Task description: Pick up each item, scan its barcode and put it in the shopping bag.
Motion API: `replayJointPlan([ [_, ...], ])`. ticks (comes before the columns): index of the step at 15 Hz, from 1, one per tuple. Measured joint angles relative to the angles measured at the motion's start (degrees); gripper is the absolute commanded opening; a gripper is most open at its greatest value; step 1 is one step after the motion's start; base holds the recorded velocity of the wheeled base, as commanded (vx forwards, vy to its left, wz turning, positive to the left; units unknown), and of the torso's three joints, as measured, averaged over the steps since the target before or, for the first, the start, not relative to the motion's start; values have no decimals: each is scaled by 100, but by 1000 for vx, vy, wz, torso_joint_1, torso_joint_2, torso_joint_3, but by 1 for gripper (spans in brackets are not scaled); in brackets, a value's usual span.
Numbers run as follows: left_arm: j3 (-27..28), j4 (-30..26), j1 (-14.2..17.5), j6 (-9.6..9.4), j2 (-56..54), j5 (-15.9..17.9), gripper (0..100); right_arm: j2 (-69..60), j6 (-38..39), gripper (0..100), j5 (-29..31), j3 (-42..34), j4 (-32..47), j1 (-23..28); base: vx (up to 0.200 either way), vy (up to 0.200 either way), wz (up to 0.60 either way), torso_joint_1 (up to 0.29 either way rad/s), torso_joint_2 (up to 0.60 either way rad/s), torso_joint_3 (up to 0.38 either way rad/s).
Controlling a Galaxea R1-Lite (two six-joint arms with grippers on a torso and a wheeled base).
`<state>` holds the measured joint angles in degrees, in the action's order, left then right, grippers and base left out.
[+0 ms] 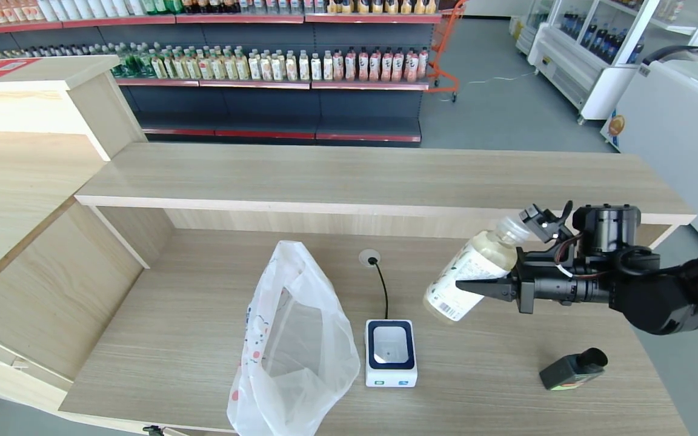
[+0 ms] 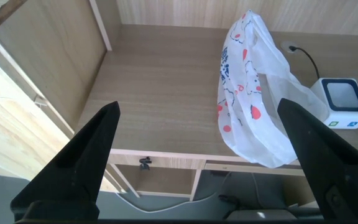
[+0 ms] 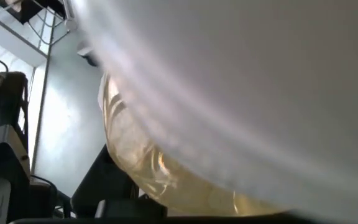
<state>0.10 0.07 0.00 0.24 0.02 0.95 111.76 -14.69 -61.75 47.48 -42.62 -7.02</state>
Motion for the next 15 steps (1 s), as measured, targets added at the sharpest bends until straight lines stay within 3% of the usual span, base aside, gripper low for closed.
replayJointPlan([
  [9,0,0,0,2,0,2,100,-730,503,0,218,-744,17,2,0,0,0,0,0,0],
  [15,0,2,0,-11,0,5,100,-1011,1023,0,284,-881,26,-63,0,200,0,-2,-2,2],
])
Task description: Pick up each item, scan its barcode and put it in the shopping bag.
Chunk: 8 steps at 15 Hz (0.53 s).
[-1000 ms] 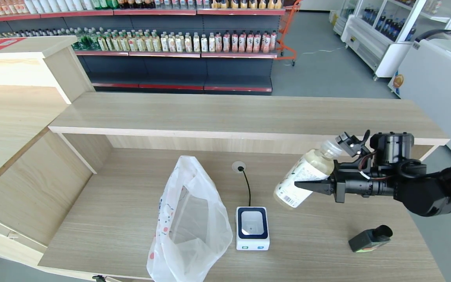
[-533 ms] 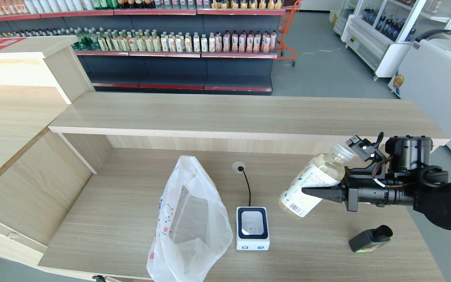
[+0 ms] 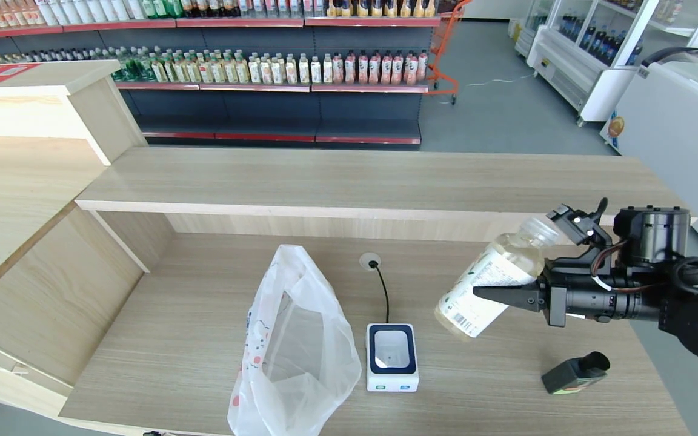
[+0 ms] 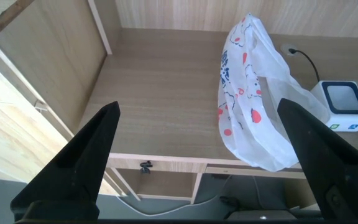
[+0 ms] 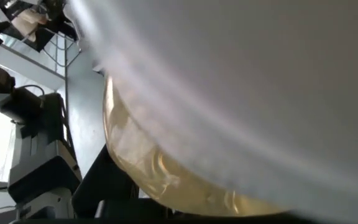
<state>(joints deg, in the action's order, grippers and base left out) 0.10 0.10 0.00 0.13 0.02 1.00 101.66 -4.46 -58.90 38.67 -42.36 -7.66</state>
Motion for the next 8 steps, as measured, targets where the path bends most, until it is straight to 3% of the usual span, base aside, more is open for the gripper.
replayJointPlan([
  [1,0,-2,0,-2,0,0,100,-44,34,0,12,-28,0,-35,0,200,0,27,27,2],
  [3,0,-2,0,2,0,-2,100,-111,96,0,17,-146,9,-113,0,0,0,0,0,0],
  [8,0,-7,-2,7,0,-7,100,-59,486,0,660,-389,11,-417,0,0,0,0,0,0],
])
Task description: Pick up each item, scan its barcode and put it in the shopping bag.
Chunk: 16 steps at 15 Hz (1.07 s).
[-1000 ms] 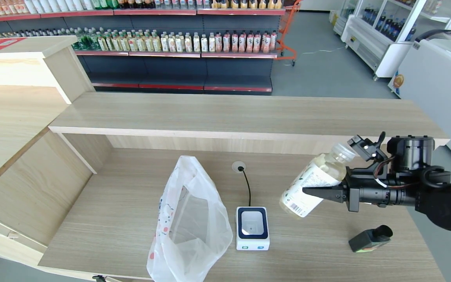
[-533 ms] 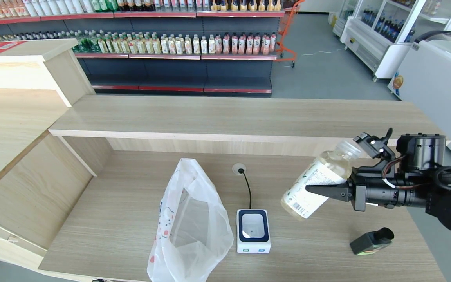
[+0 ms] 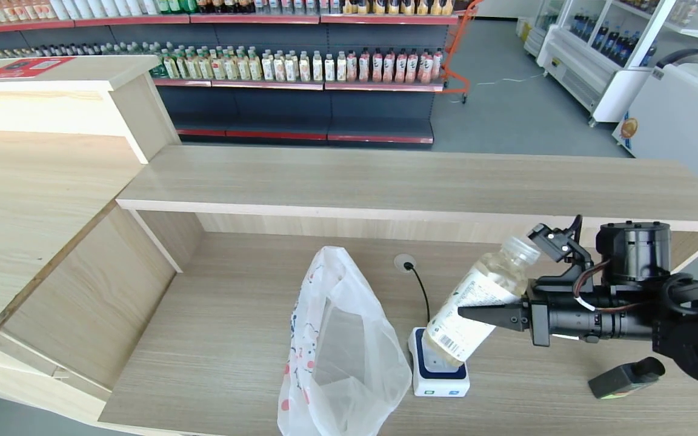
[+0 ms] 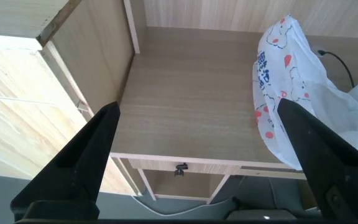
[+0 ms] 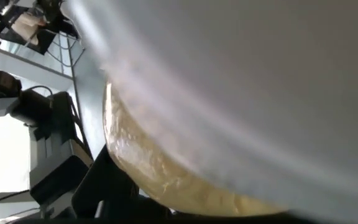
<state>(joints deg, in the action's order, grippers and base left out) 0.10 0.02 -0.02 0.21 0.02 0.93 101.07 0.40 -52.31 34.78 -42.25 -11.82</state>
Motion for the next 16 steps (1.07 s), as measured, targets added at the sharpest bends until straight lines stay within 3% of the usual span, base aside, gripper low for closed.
replayJointPlan([
  [7,0,5,2,-2,0,5,100,1114,28,0,973,293,-395,-857,0,0,0,0,0,0],
  [11,0,5,2,1,0,7,100,1827,-33,0,1668,874,-542,-1498,0,0,0,0,0,0],
  [16,0,5,2,0,0,5,100,2983,-1206,0,2270,2164,-644,-2166,0,0,0,0,0,0],
])
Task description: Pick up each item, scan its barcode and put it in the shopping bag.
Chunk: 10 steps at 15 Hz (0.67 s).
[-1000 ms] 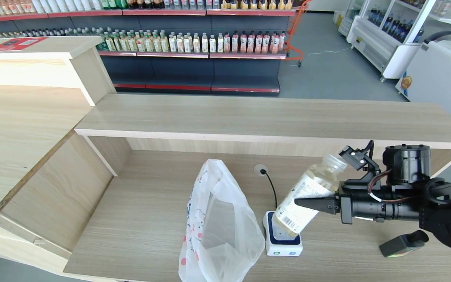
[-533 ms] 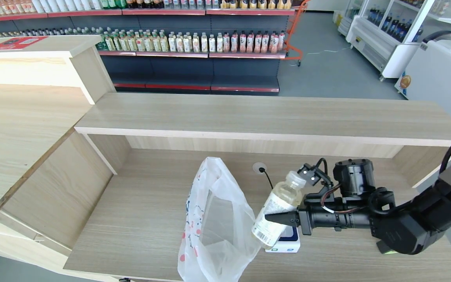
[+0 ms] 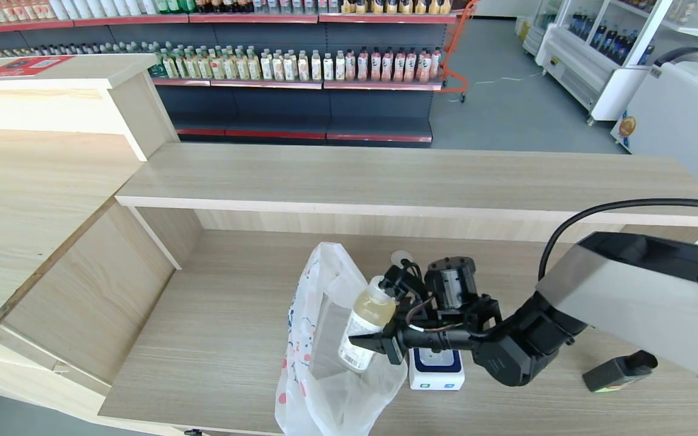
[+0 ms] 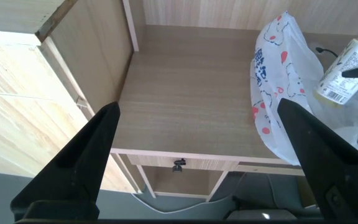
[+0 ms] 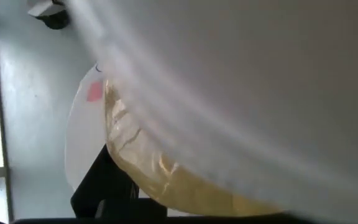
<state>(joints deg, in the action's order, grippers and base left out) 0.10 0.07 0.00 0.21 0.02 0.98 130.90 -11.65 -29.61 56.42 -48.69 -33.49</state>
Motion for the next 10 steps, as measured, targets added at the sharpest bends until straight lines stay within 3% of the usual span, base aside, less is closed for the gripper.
replayJointPlan([
  [4,0,0,0,-2,0,0,100,747,-1251,0,33,524,-217,-166,0,0,0,0,0,0],
  [10,0,0,0,-2,0,0,100,1548,-1681,0,27,1180,-575,-291,0,0,0,0,0,0],
])
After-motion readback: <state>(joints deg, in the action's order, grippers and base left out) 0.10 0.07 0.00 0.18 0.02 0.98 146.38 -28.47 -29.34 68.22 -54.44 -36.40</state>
